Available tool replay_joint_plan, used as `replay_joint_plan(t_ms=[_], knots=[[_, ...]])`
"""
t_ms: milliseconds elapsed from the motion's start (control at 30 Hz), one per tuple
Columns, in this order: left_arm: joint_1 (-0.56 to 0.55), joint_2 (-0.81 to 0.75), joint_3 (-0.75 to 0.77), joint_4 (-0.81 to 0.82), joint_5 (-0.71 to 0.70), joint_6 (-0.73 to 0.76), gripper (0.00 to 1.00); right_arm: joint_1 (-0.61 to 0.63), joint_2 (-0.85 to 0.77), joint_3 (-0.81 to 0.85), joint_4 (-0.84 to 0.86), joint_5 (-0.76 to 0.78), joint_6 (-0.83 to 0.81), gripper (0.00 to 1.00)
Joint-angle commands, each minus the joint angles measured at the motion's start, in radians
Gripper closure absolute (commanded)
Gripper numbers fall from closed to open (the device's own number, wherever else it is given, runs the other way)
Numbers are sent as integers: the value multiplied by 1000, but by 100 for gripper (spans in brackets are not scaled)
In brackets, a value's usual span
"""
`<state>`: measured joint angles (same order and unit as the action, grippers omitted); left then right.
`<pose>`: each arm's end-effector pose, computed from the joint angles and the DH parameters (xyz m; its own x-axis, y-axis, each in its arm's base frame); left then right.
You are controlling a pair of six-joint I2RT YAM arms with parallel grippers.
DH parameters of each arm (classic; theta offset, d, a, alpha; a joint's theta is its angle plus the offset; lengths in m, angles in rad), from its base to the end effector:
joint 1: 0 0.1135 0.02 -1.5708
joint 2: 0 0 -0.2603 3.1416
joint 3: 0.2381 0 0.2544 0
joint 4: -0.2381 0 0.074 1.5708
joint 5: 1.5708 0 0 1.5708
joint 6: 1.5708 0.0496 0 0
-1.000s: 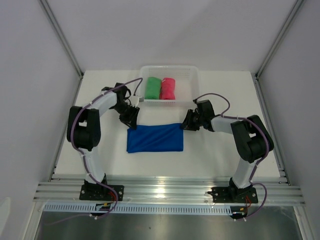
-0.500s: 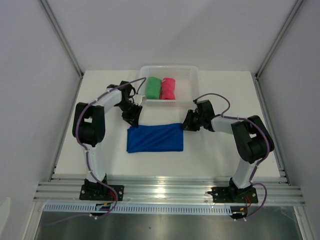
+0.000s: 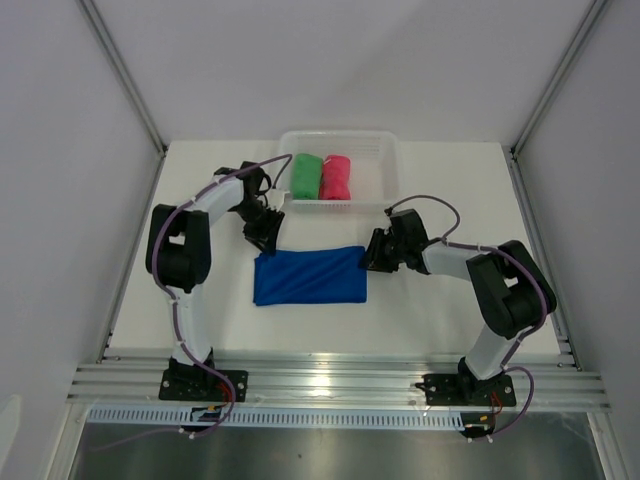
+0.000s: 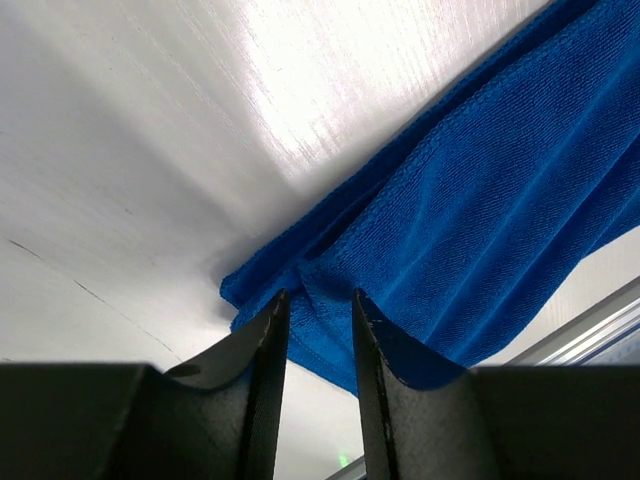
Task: Roll the towels
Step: Fold the towel
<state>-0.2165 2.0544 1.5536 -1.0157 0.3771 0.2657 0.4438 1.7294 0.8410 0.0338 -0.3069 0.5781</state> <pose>0.3801 -0.1023 0.1579 -0.8834 0.4443 -0.1489 0.4676 0.8157 -0.3405 0.3035 0.1609 0.1250 -0.8921 0.1527 -0.4253 -0.1206 0.8267 0.5496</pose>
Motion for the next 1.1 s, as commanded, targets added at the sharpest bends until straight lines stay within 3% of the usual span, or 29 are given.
replay_joint_plan(t_ms=[0, 100, 167, 200, 300, 667, 900, 1067], knots=[[-7, 6, -26, -70, -14, -22, 66, 21, 2, -36, -14, 34, 32, 67], [-6, 6, -26, -61, -12, -33, 67, 19, 10, -39, 0, 23, 25, 70], [-6, 3, -21, -58, -14, -36, 67, 16, 12, -33, -6, 15, 14, 80], [-6, 1, -24, -60, -10, -39, 67, 13, 10, -31, -17, 6, 8, 91], [-9, -13, -36, -58, 28, -54, 67, -10, -10, -34, -75, -9, -35, 99], [-101, -117, -101, 43, 132, -106, 63, -169, -189, -56, -362, -80, -300, 100], [-155, -94, -60, 218, 126, -232, 62, -180, -153, -39, -347, -110, -347, 100], [-195, -17, -7, 197, 48, -257, 62, -180, -145, -34, -334, -101, -346, 99]])
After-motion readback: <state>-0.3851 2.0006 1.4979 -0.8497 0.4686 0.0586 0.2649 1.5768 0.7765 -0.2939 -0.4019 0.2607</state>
